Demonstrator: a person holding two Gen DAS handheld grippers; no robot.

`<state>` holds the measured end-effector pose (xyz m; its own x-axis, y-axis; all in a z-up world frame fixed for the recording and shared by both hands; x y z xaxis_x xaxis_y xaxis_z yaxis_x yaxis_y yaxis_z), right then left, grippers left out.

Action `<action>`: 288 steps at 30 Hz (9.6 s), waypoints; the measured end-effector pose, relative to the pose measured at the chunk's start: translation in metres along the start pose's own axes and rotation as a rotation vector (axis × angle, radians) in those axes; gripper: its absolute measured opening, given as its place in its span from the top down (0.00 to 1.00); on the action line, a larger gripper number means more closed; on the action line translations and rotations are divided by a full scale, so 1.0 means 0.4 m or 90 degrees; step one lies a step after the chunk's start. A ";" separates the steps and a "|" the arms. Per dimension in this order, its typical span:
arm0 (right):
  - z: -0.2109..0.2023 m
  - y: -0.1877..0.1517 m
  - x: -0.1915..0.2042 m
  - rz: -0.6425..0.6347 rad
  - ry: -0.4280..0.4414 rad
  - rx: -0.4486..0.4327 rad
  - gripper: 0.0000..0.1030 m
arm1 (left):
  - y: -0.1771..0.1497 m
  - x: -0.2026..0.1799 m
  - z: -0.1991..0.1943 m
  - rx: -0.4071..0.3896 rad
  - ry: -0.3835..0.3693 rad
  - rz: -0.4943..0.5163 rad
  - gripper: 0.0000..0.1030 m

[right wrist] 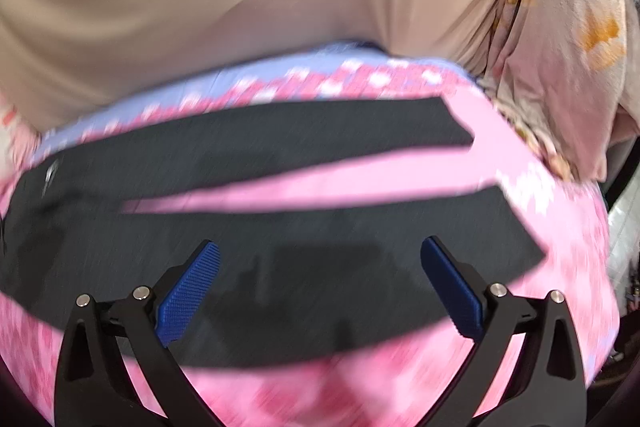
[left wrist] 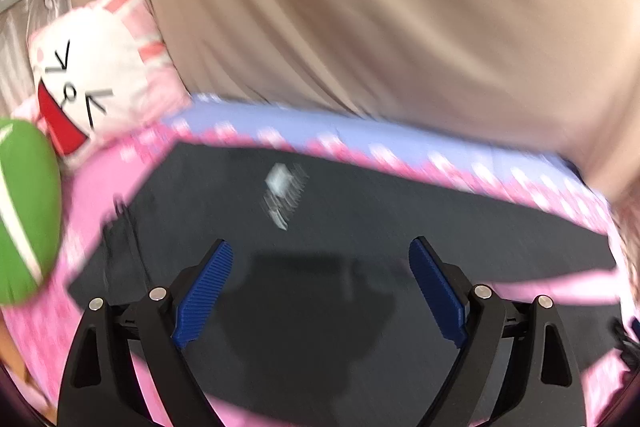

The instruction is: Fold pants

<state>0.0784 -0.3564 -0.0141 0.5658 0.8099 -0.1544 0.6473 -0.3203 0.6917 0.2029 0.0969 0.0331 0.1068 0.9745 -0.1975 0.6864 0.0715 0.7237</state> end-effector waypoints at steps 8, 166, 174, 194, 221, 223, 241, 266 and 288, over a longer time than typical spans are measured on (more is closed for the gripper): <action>0.233 0.158 -0.148 0.064 -0.029 0.042 0.04 | 0.216 0.275 0.283 0.012 0.126 -0.064 0.15; -0.160 -0.304 0.339 -0.303 0.253 -0.021 0.48 | -0.301 0.298 -0.238 0.054 -0.024 -0.172 0.44; -0.178 -0.328 0.333 -0.321 0.294 0.017 1.00 | -0.351 0.133 -0.161 0.095 -0.054 -0.091 0.38; 0.100 -0.066 -0.355 0.220 0.235 0.038 0.98 | -0.376 -0.078 -0.089 0.142 -0.042 -0.011 0.32; -0.077 -0.240 -0.259 0.074 0.133 0.016 0.91 | -0.325 0.538 -0.135 0.081 -0.007 -0.412 0.27; -0.093 -0.251 -0.199 0.052 0.150 0.023 0.91 | -0.329 0.601 -0.130 0.081 -0.026 -0.454 0.26; -0.104 -0.264 -0.171 0.029 0.088 0.001 0.54 | -0.263 0.631 -0.157 0.056 0.131 -0.326 0.42; 0.053 -0.151 -0.492 0.232 0.181 0.011 1.00 | -0.377 -0.105 -0.100 0.140 -0.064 -0.046 0.34; 0.152 -0.060 -0.448 0.087 0.081 0.037 0.56 | -0.384 -0.007 -0.062 0.167 -0.004 -0.059 0.28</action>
<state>-0.0074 -0.5239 -0.0460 0.5838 0.8113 0.0319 0.5993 -0.4571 0.6571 0.0794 0.0885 -0.0613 0.0386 0.9650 -0.2593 0.8563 0.1018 0.5064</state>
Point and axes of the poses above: each gripper's, at about its wrist camera, not at the fingertips, and z roughly the way its jaws point, x to its left, y to its top, the point moved 3 cm from there along z, roughly the way its jaws point, and after that the axes turned 14 degrees about -y, right-handed, at the moved point
